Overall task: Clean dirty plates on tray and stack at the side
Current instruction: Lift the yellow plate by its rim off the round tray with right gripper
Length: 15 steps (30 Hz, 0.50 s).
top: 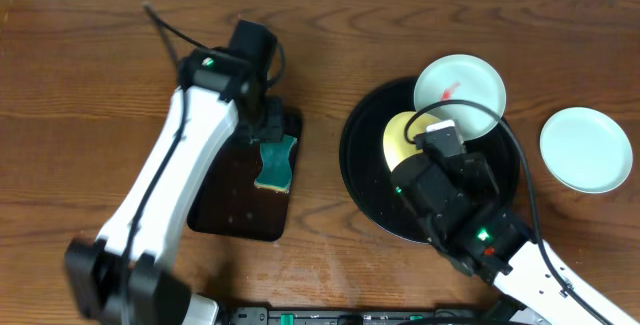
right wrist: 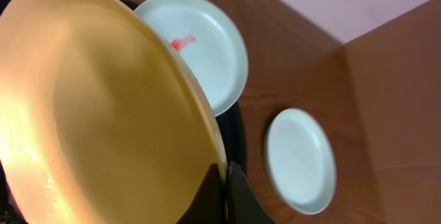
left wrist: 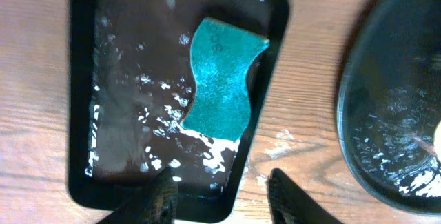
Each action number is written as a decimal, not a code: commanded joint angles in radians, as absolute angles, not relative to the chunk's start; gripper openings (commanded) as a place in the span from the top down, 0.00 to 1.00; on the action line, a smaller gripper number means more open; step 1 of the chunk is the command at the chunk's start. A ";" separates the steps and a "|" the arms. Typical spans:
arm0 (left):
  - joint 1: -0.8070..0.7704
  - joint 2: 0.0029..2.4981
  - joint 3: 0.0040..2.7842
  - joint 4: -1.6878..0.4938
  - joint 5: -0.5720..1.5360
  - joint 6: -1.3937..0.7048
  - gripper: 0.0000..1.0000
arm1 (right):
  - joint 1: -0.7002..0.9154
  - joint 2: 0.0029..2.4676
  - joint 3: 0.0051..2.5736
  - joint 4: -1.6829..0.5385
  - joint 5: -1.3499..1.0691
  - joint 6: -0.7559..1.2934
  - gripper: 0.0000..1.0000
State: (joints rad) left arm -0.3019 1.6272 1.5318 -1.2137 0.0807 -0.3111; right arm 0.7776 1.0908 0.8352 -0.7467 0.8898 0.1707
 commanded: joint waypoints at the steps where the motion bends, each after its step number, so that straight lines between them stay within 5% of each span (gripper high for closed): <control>1: -0.300 1.517 1.534 -1.218 0.088 -0.300 0.40 | 0.827 1.085 0.848 -0.737 1.044 0.113 0.99; 6: -0.300 1.427 1.534 -1.221 0.105 -0.300 0.31 | 0.866 1.085 0.848 -0.678 1.047 -0.014 0.99; 8: -0.300 1.405 1.534 -1.221 0.105 -0.300 0.17 | 0.879 1.084 0.848 -0.640 1.047 -0.068 0.99; 15: -0.300 1.398 1.534 -1.221 0.105 -0.300 0.17 | 0.919 1.084 0.848 -0.529 1.048 -0.233 0.99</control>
State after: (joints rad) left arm -0.3019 1.3987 1.5318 -1.2201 0.1028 -0.3096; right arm 0.8940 1.0908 0.8352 -0.5468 1.0107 -0.1246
